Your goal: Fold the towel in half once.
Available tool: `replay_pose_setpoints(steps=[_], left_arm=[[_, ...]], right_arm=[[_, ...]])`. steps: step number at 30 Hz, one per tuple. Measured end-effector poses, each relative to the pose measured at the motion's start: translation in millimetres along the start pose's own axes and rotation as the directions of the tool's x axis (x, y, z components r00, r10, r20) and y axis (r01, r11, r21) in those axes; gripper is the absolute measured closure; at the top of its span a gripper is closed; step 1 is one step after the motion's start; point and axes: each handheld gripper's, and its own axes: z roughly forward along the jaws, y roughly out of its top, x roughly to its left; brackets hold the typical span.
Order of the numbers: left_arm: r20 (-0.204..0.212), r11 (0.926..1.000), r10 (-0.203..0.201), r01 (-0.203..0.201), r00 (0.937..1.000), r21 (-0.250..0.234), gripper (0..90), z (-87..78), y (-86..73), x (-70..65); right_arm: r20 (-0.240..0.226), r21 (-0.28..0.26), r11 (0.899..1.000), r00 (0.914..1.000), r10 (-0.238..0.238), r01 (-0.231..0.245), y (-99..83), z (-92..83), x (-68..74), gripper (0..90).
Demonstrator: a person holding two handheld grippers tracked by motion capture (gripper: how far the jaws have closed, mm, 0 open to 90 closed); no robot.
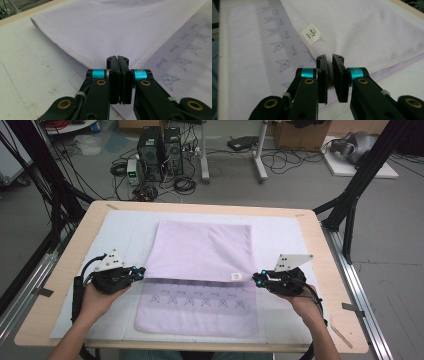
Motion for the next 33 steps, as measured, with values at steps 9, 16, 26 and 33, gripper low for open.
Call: replay_pose_setpoints(steps=[9,16,26,33], left_arm=[[0.141,0.9957,0.029,-0.041,0.9896,0.083,79.3,-30.8,-34.8,-31.9],[0.137,0.9934,0.036,-0.05,0.99,0.103,64.1,-5.5,-42.1,-34.8],[0.152,0.9863,0.047,-0.07,0.9873,0.149,67.0,12.6,-57.8,-41.6],[0.126,0.9875,0.067,-0.084,0.9898,0.133,80.5,12.2,-59.7,-47.3]], right_arm=[[-0.113,0.051,0.996,0.9917,-0.062,0.068,-23.9,-19.0,41.3,66.6],[-0.09,0.044,0.999,0.9959,0.003,0.001,-33.3,5.5,40.1,58.2],[-0.127,0.149,0.988,0.9915,-0.029,0.048,-47.2,46.1,52.4,58.9],[-0.124,0.135,0.99,0.9918,-0.034,0.051,-49.3,45.0,55.3,82.1]])
